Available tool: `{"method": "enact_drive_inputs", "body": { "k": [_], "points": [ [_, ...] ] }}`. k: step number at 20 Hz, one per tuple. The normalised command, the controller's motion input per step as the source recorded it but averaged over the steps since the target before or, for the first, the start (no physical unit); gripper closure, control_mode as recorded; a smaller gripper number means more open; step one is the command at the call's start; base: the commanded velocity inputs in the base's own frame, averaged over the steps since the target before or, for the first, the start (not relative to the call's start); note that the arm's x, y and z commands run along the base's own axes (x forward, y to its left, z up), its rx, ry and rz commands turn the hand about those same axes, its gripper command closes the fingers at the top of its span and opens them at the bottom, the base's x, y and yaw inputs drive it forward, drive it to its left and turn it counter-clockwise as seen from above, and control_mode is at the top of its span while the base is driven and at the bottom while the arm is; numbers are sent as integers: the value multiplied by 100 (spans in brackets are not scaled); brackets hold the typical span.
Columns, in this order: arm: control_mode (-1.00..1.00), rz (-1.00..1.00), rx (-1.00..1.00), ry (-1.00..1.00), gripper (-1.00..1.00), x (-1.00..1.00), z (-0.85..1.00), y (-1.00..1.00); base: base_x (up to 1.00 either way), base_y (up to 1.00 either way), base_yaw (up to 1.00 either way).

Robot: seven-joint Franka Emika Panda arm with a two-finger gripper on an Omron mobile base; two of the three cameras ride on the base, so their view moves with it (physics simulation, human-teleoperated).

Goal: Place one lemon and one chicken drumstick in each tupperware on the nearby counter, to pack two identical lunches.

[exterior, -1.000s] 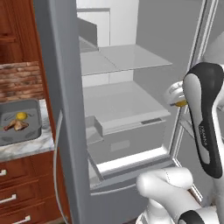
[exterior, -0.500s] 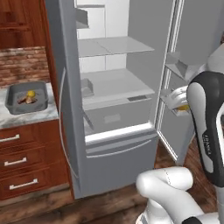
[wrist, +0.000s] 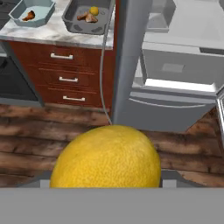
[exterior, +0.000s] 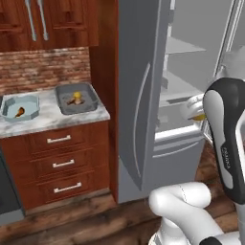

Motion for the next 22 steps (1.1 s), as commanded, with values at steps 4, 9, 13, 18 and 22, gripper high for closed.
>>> {"method": "enact_drive_inputs", "body": {
  "k": [4,9,13,18,22],
  "points": [
    [100,0,0,0,100,0,0,0,0,100,0],
    [100,0,0,0,100,0,0,0,0,100,0],
    [100,0,0,0,100,0,0,0,25,100,-1],
    [100,0,0,0,100,0,0,0,82,82,-1],
    [100,0,0,0,100,0,0,0,98,37,0]
  ]
}}
